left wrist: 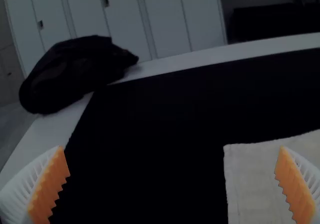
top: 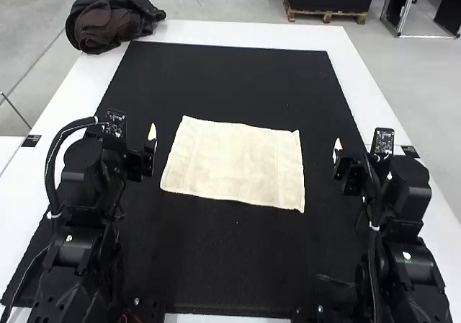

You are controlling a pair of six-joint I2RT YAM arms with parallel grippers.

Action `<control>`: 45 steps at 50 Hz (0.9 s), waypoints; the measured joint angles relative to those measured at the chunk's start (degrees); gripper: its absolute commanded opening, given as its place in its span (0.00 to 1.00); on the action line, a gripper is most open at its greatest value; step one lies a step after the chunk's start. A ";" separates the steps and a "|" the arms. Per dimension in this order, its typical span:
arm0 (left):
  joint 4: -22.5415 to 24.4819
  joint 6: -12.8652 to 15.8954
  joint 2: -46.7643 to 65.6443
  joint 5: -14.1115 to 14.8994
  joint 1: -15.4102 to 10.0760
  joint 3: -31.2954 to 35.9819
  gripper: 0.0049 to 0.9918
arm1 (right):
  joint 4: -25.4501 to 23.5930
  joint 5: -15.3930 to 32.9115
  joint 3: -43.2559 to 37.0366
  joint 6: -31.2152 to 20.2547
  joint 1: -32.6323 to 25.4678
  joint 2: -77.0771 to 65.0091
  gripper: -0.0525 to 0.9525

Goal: Fold the towel.

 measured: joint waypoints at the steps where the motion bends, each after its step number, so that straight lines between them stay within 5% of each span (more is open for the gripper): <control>1: 0.00 0.00 0.00 0.00 0.02 -0.02 0.97 | 0.00 0.00 0.00 0.00 0.02 0.00 0.96; 24: 0.07 0.00 0.00 0.00 0.00 -0.02 0.97 | 0.00 -0.15 0.00 -0.20 0.00 0.00 0.96; 33: 6.27 0.04 0.00 -0.55 0.02 -0.02 0.97 | 1.46 -0.48 0.00 -7.50 0.00 0.00 0.96; 37: 11.21 0.07 -0.02 -2.51 0.13 0.00 0.97 | 3.63 -0.55 0.00 -10.99 -0.04 0.02 0.96; 45: 14.82 0.07 0.00 -4.61 0.22 0.17 0.97 | 18.40 1.75 0.15 -15.04 -2.08 0.00 0.96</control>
